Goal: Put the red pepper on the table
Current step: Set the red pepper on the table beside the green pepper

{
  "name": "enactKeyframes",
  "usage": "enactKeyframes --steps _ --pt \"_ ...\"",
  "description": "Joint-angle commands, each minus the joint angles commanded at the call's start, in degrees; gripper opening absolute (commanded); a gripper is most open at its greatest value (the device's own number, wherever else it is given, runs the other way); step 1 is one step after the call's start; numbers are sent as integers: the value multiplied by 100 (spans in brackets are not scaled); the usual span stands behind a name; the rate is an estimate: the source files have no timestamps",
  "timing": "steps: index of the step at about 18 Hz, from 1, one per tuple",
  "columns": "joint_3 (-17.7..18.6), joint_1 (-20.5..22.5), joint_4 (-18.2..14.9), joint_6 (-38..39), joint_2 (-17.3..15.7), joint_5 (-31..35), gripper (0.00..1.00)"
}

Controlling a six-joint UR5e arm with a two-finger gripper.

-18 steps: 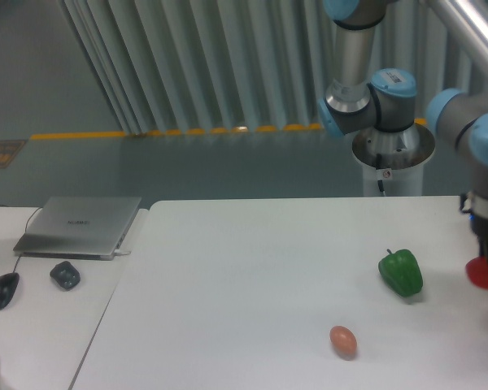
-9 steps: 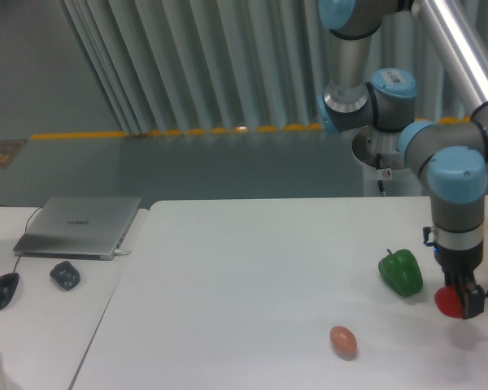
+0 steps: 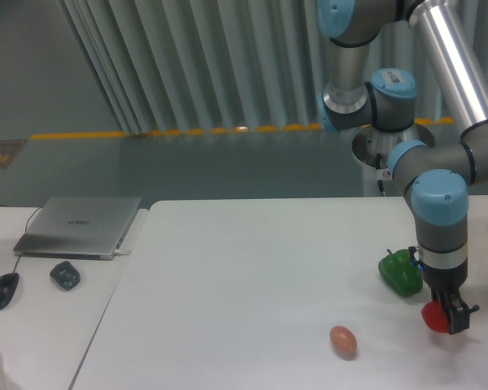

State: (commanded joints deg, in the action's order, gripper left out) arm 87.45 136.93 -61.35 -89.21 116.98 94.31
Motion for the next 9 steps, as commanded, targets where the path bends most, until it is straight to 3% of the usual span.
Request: enactKeyframes --steps 5,6,9 --pt "-9 -9 9 0 88 0 58" --pt "-9 -9 9 0 114 0 64" --pt "9 -79 167 9 184 9 62"
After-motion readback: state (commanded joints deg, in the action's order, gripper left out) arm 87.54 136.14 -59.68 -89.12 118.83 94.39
